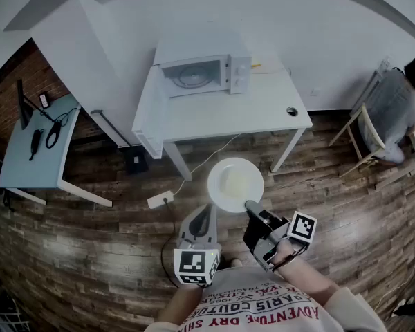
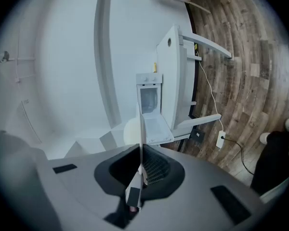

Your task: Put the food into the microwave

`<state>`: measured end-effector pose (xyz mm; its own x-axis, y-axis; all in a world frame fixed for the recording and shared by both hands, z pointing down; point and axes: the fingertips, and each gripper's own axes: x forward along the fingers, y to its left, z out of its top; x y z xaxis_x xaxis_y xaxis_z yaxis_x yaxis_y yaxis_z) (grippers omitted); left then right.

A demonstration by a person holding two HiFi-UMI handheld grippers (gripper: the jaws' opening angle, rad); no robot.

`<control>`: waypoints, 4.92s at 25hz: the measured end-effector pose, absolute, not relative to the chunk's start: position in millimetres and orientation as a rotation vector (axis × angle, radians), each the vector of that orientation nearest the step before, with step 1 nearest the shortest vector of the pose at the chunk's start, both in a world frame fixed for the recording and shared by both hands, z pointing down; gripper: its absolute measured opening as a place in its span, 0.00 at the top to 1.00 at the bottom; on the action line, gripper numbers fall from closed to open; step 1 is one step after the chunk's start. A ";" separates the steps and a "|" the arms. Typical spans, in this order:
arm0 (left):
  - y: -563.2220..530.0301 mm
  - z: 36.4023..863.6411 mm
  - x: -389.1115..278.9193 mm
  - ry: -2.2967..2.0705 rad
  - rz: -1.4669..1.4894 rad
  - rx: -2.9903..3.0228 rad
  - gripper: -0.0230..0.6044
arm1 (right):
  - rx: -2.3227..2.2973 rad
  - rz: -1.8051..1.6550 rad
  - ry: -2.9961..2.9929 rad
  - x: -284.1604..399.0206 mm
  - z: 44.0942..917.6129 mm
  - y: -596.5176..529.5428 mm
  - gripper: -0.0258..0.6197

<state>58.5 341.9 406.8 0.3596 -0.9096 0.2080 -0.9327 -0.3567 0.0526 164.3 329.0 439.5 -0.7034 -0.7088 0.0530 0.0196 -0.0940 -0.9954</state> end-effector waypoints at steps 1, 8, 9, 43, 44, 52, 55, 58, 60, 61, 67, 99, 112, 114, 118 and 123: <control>341.3 407.4 58.4 -1.679 0.214 2.450 0.95 | -0.750 -1.852 1.668 164.4 439.9 328.4 0.92; 342.3 411.4 59.3 -1.689 0.220 2.435 0.95 | -0.747 -1.843 1.702 166.0 440.7 330.1 0.92; 342.8 411.0 60.3 -1.689 0.220 2.437 0.95 | -0.747 -1.843 1.700 166.8 440.8 330.6 0.92; 101.7 398.5 -53.4 -1.453 0.257 2.649 0.95 | -0.931 -1.741 1.536 58.1 438.7 111.1 0.92; 93.3 398.1 -56.1 -1.446 0.257 2.659 0.95 | -0.935 -1.739 1.535 54.1 437.9 101.8 0.92; 43.6 408.6 -70.6 -1.440 0.258 2.632 0.95 | -0.947 -1.759 1.519 41.4 448.2 42.7 0.92; 23.3 414.5 -71.4 -1.468 0.258 2.589 0.95 | -0.929 -1.785 1.519 42.8 453.0 21.8 0.92; 0.2 418.1 -66.5 -1.512 0.260 2.558 0.95 | -0.907 -1.823 1.539 46.8 459.2 -4.5 0.92; -18.0 421.4 -61.1 -1.544 0.270 2.530 0.95 | -0.892 -1.852 1.564 50.8 463.1 -24.9 0.92; -28.1 422.4 -58.1 -1.562 0.273 2.514 0.95 | -0.887 -1.864 1.580 53.5 464.5 -35.9 0.92; -92.1 424.3 -35.0 -1.673 0.288 2.415 0.95 | -0.841 -1.928 1.711 75.5 467.5 -107.4 0.92; -227.5 486.1 -71.9 -1.753 0.386 2.219 0.95 | -0.989 -1.958 1.687 36.0 559.5 -265.1 0.92; -218.2 502.3 -92.6 -1.713 0.366 2.156 0.95 | -1.104 -1.917 1.579 17.8 582.0 -299.3 0.92; -218.0 503.9 -93.9 -1.706 0.359 2.145 0.95 | -1.119 -1.915 1.572 15.6 584.3 -302.5 0.92; -219.0 505.6 -93.6 -1.703 0.369 2.151 0.95 | -1.121 -1.903 1.581 10.8 588.5 -309.5 0.92; -220.0 506.4 -93.0 -1.693 0.377 2.158 0.95 | -1.148 -1.885 1.614 6.6 589.4 -316.6 0.92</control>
